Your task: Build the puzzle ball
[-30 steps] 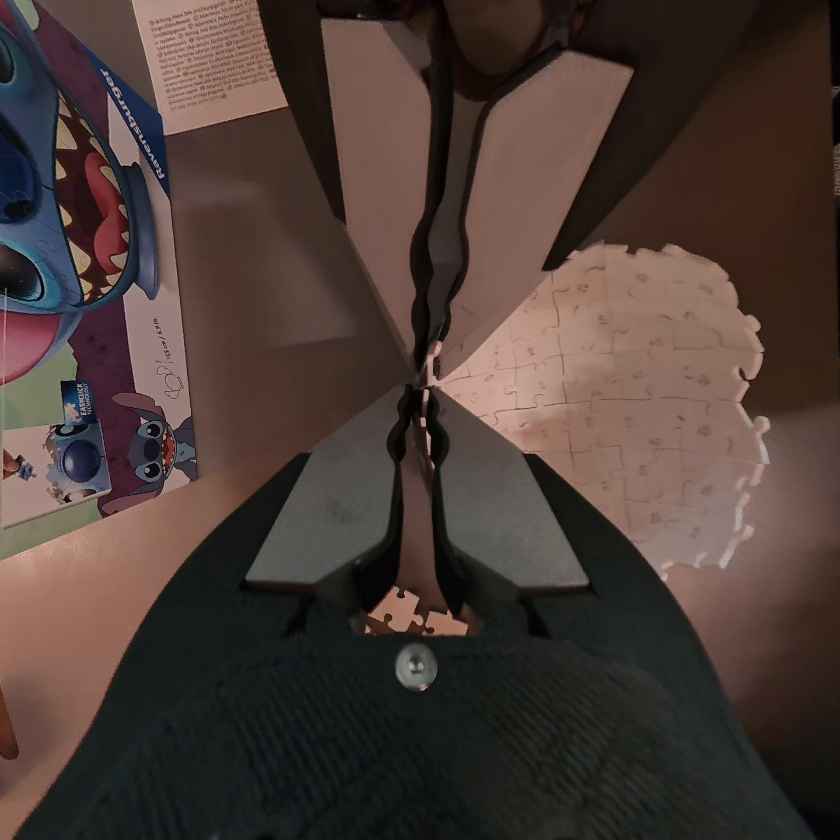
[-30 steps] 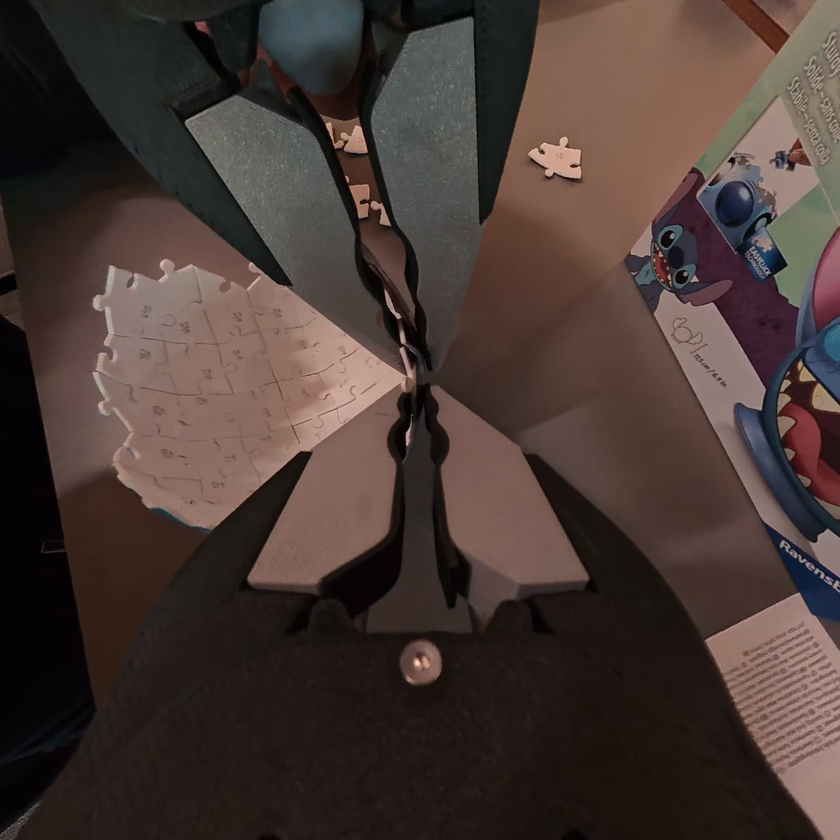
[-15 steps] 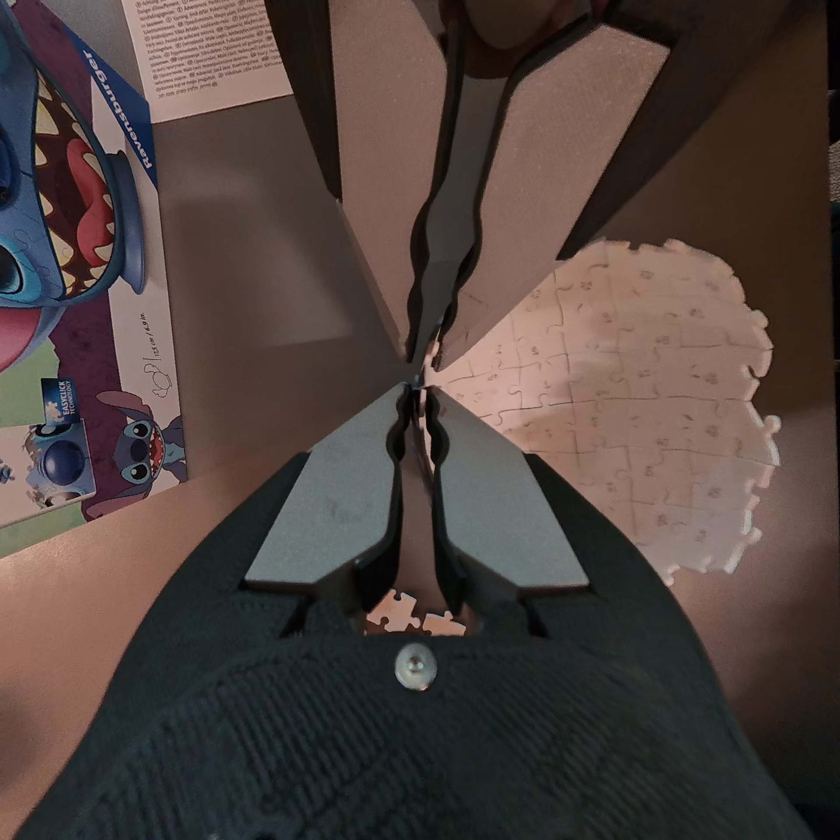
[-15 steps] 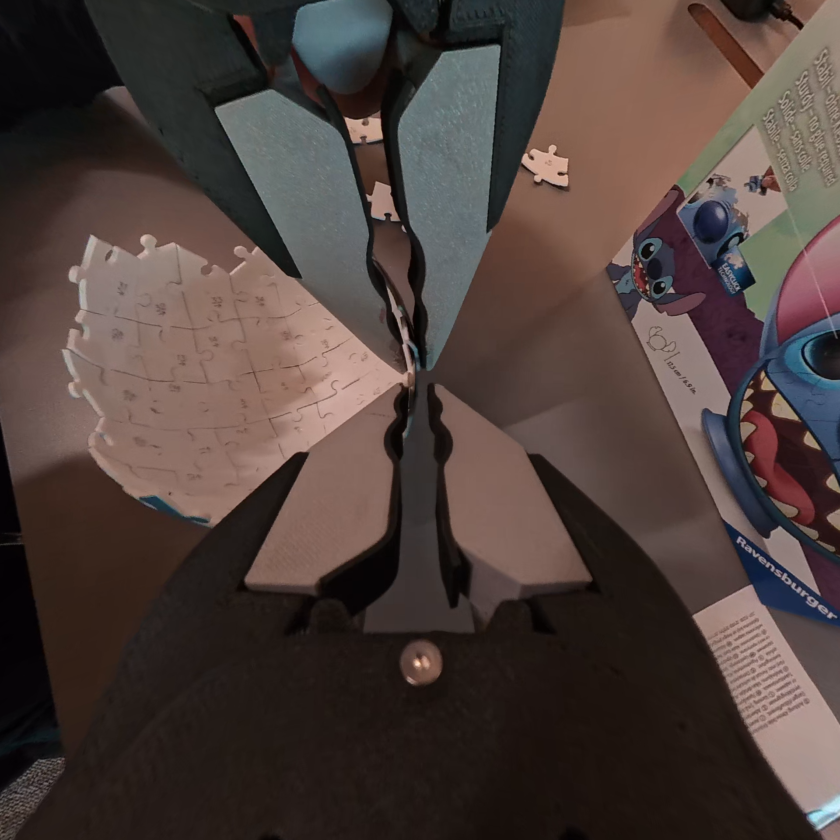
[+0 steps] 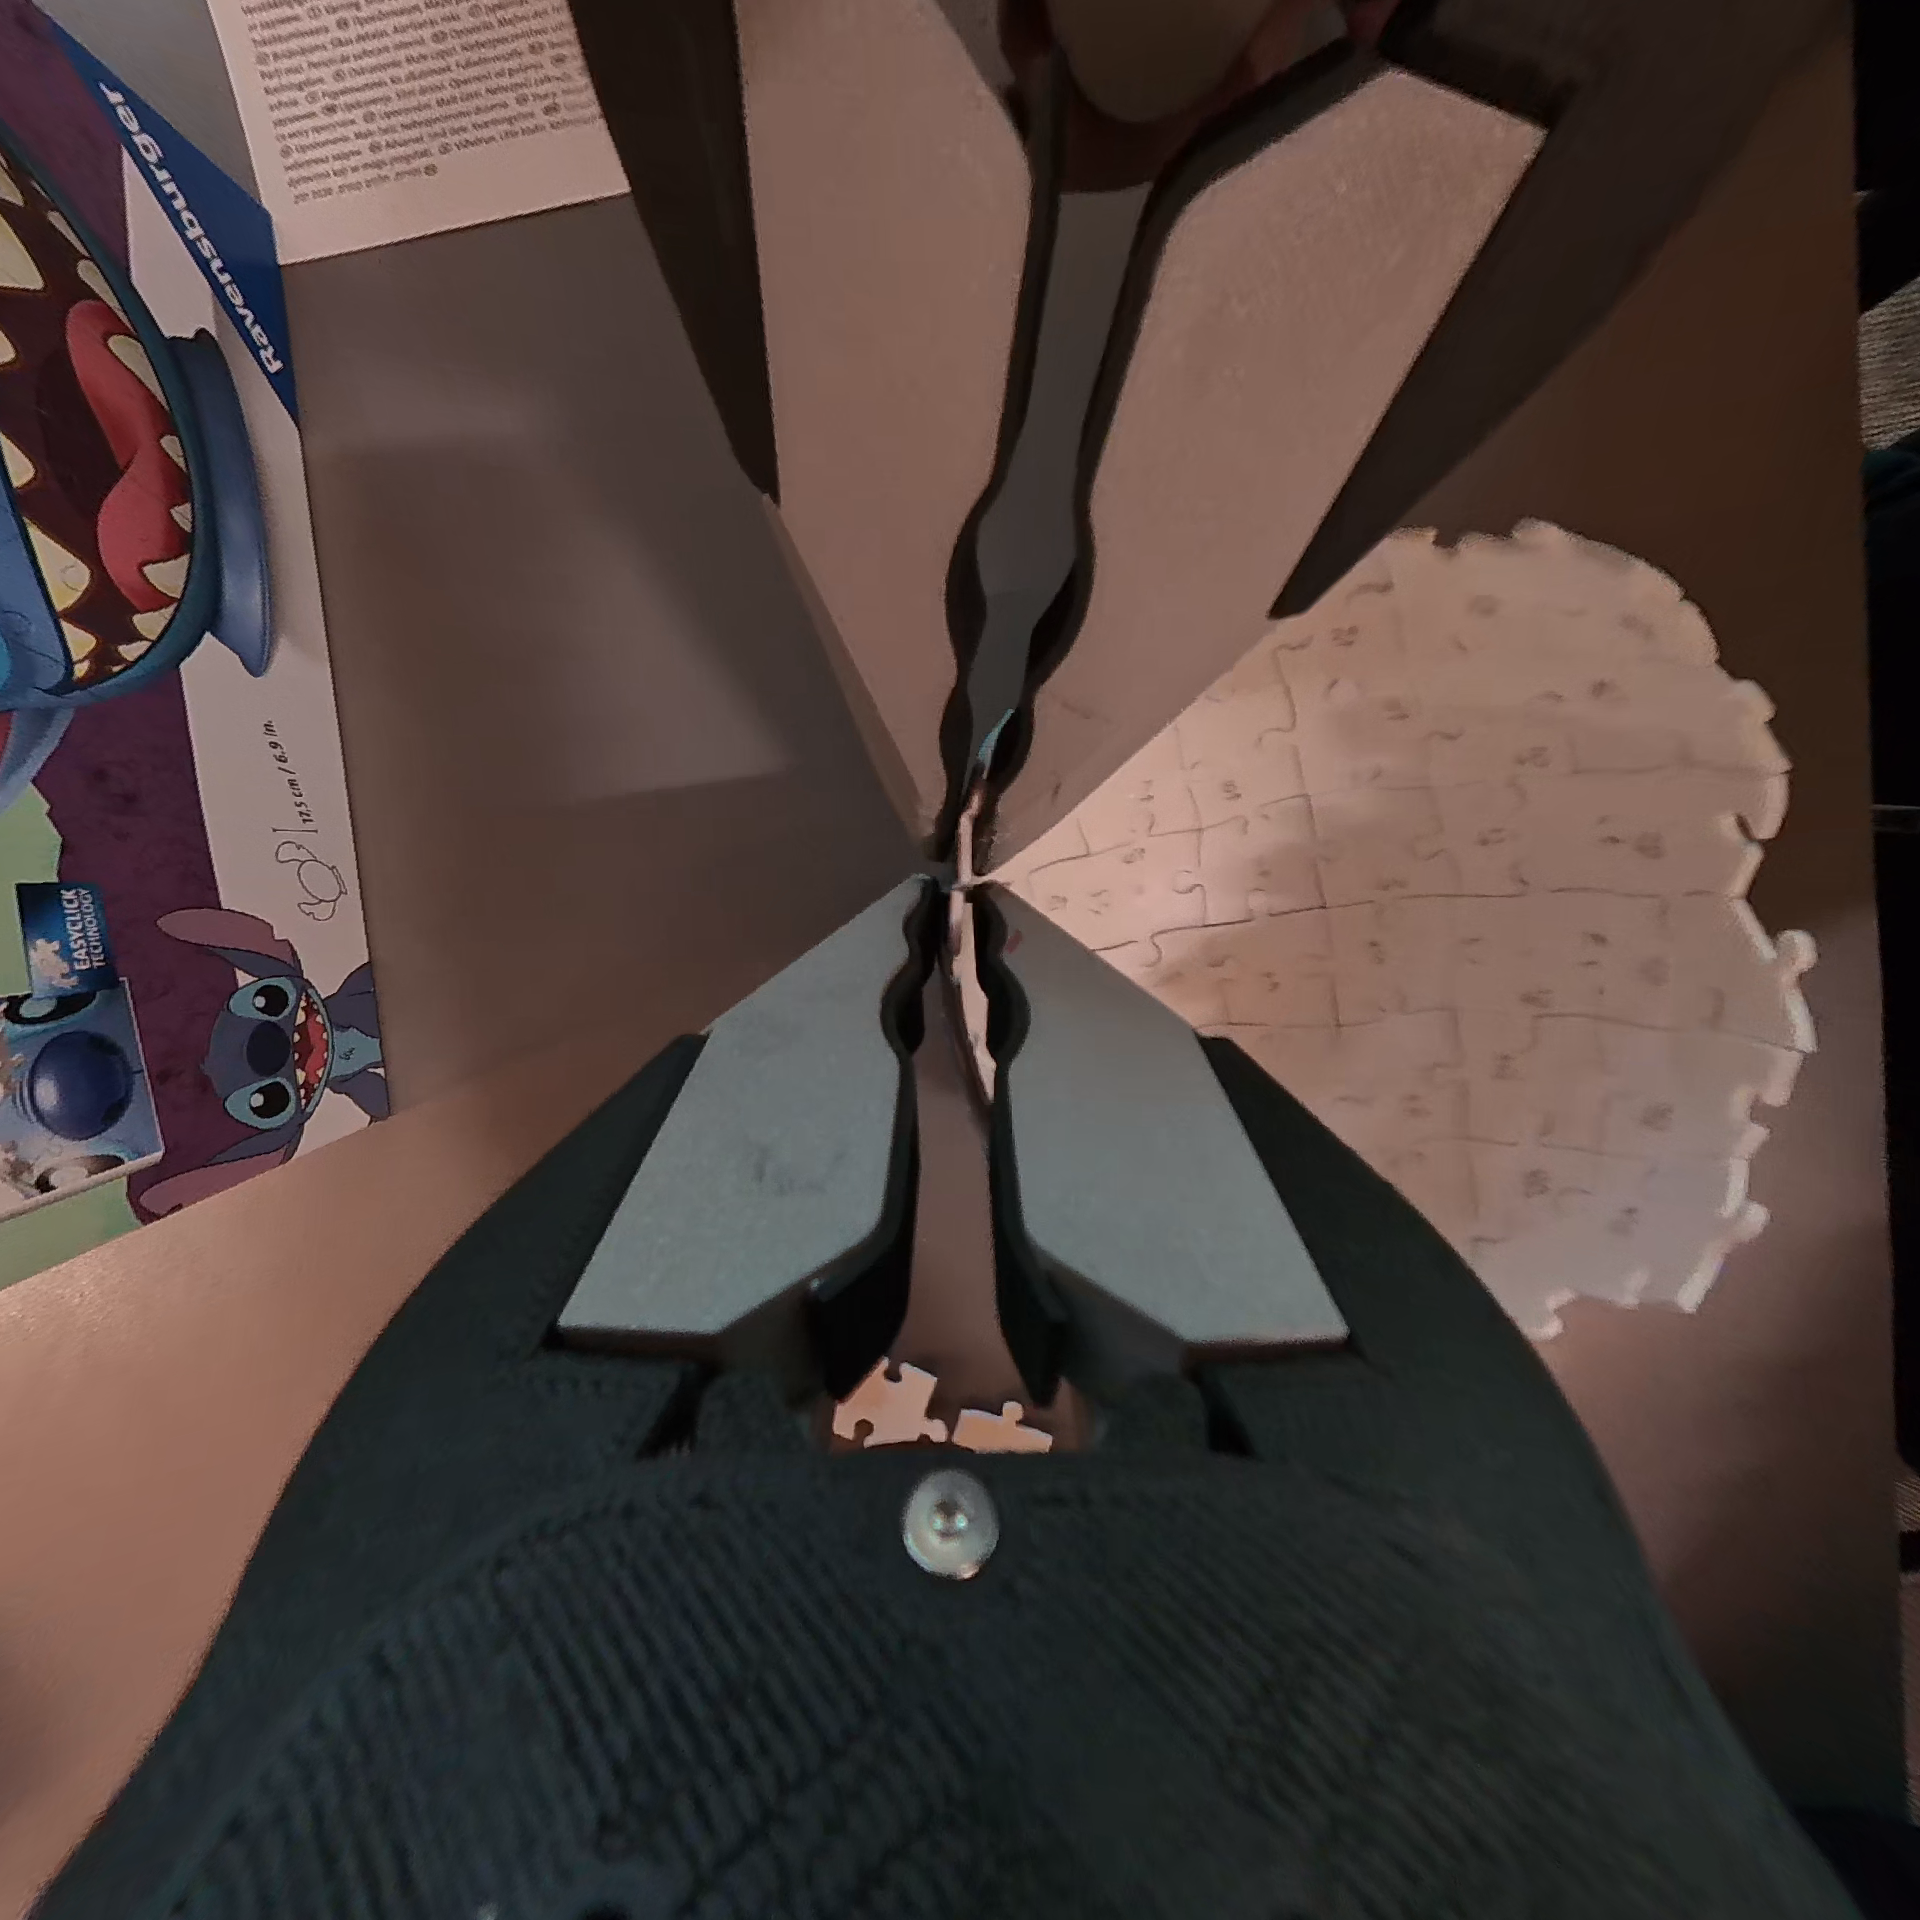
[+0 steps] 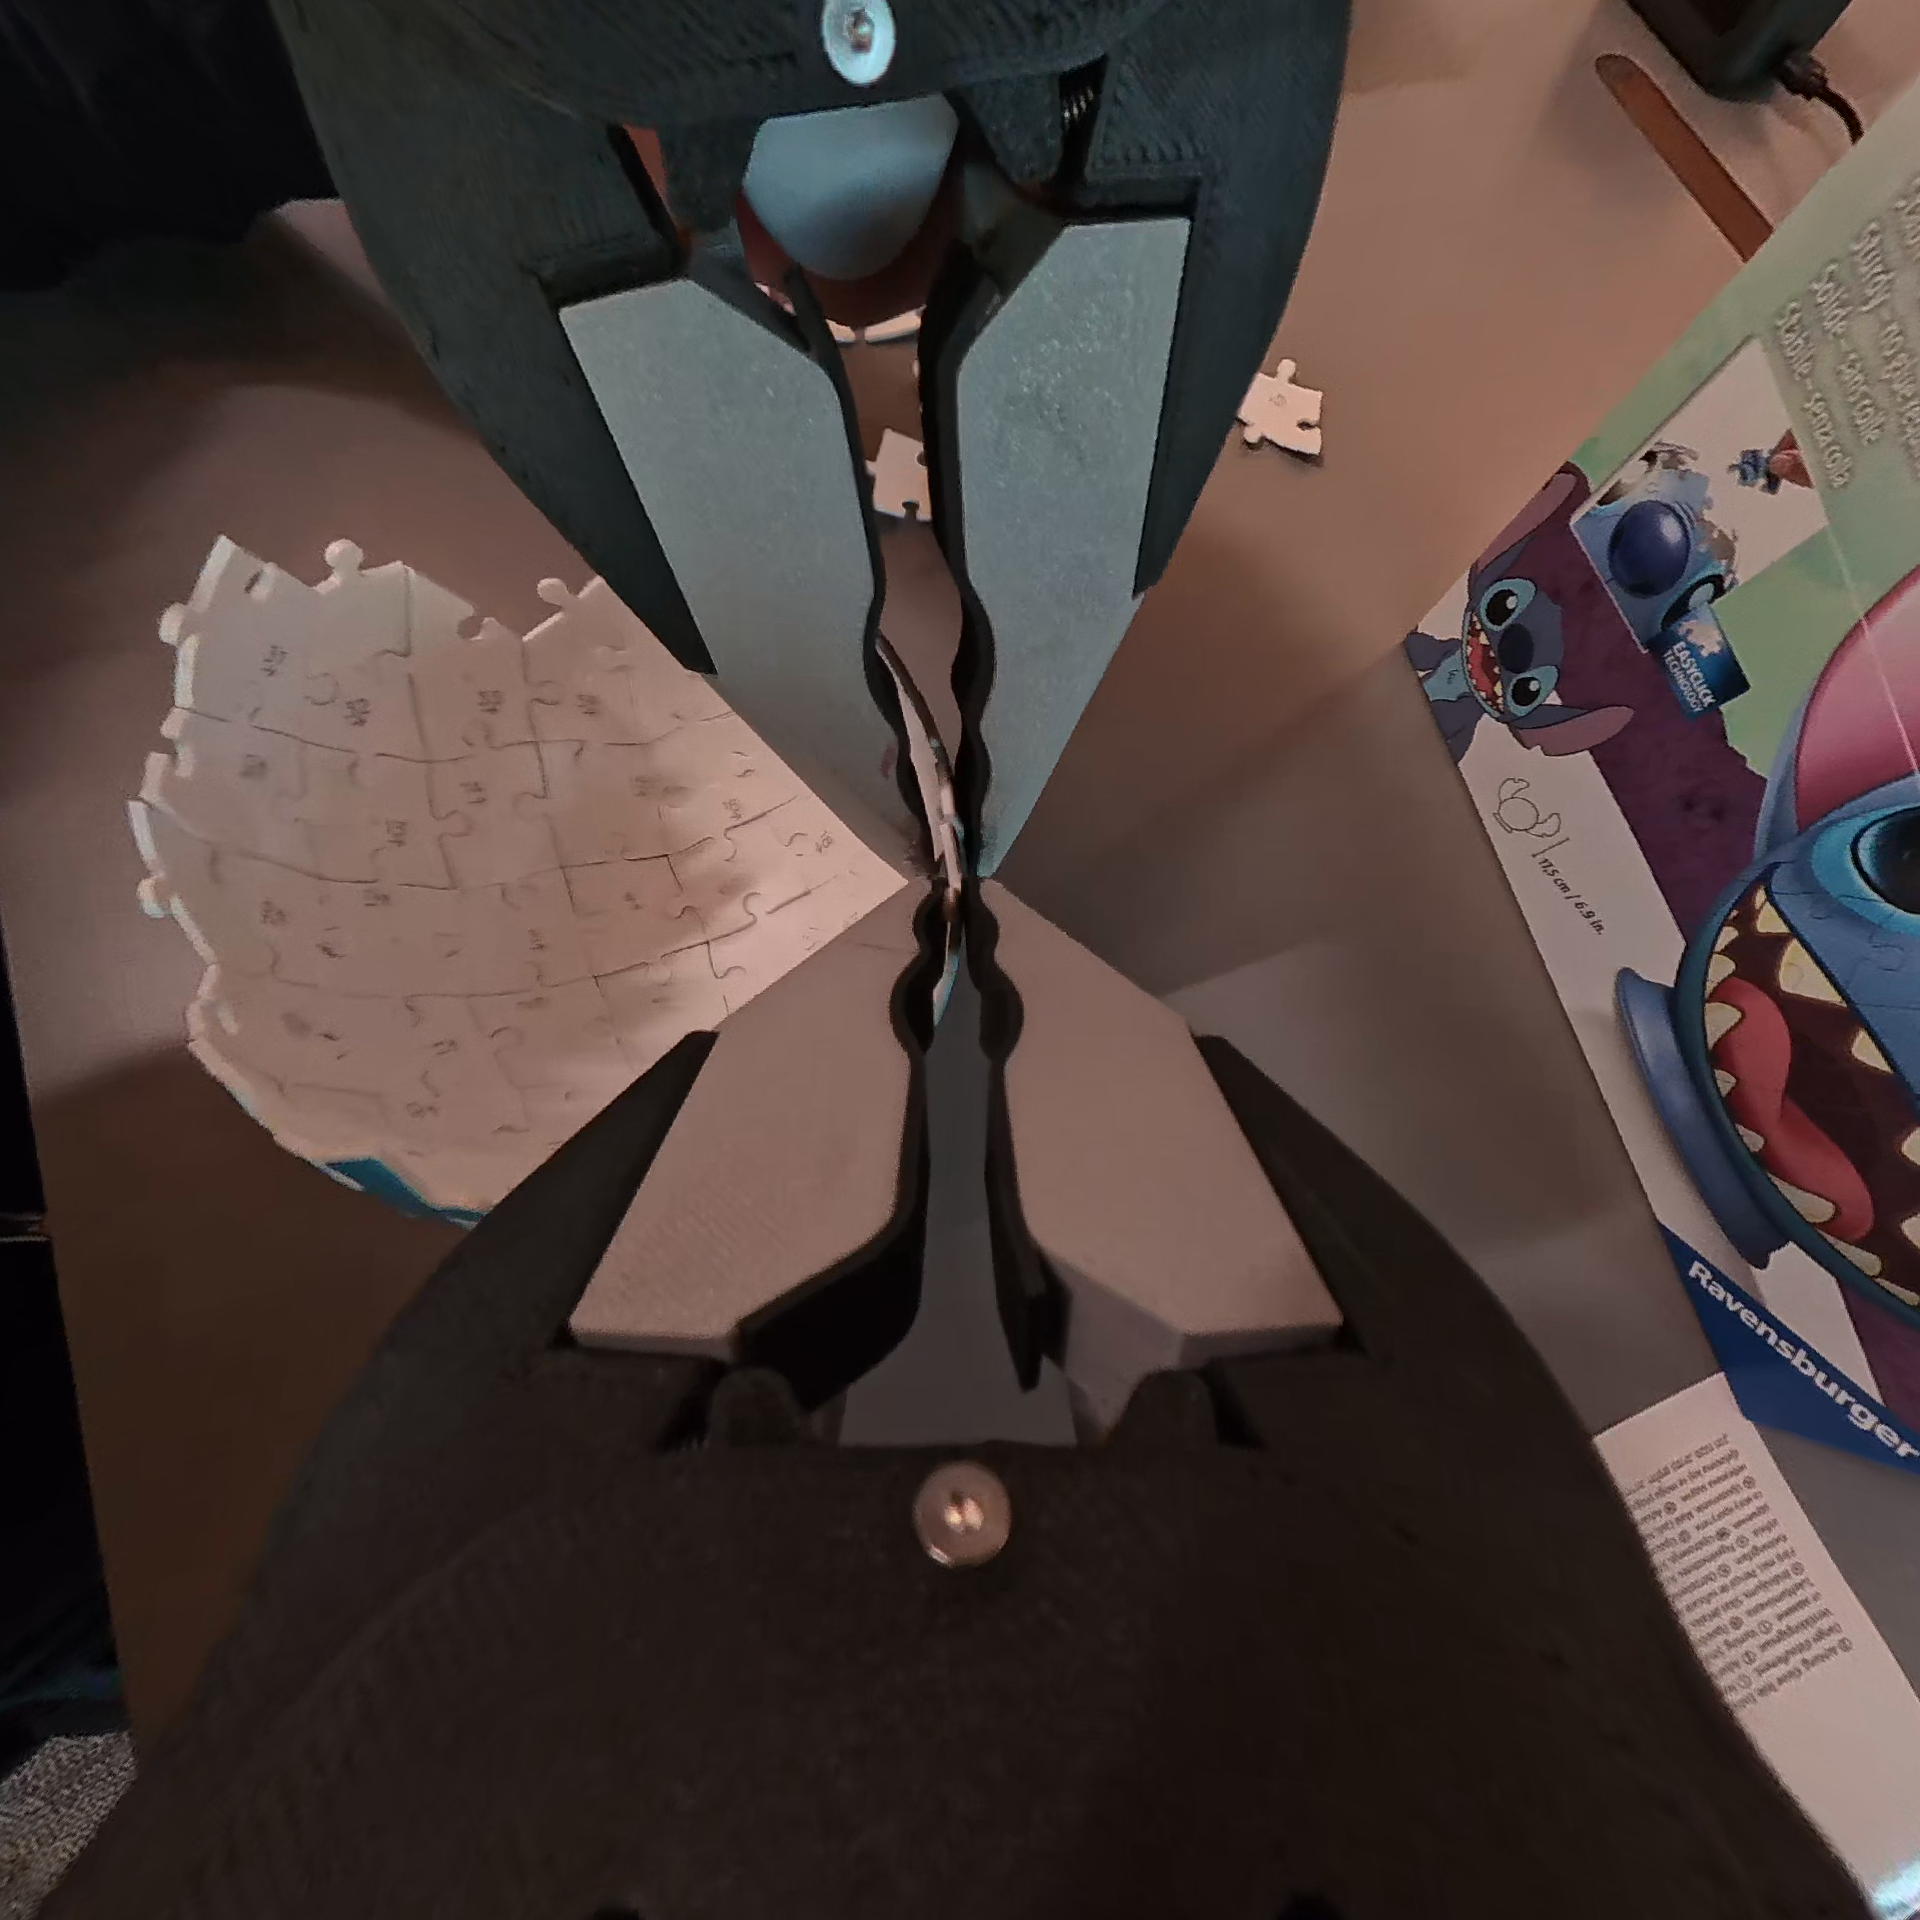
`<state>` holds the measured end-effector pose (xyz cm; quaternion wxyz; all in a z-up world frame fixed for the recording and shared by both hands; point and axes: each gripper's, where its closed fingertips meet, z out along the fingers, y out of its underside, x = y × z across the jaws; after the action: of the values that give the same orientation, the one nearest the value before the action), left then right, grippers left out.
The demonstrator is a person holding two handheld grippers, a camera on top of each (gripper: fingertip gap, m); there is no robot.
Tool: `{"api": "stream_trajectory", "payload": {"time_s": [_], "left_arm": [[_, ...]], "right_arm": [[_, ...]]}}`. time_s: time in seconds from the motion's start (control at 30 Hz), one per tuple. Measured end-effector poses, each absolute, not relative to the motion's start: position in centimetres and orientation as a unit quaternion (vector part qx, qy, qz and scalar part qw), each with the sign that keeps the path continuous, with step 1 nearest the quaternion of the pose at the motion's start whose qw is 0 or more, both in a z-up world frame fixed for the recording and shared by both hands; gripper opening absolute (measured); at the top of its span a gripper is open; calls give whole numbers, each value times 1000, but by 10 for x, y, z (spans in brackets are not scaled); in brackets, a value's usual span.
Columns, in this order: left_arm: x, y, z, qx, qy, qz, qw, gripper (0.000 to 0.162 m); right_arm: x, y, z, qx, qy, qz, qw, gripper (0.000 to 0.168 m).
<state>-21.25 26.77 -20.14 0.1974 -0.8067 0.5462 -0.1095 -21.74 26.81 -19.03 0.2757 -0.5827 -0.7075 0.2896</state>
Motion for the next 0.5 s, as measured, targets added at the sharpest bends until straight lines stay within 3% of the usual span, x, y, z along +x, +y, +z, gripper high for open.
{"api": "stream_trajectory", "payload": {"time_s": [0.5], "left_arm": [[-221, 266, -202, -812, 548, -84, 185, 5]], "right_arm": [[-218, 267, -191, -589, -704, 292, 270, 0]]}}
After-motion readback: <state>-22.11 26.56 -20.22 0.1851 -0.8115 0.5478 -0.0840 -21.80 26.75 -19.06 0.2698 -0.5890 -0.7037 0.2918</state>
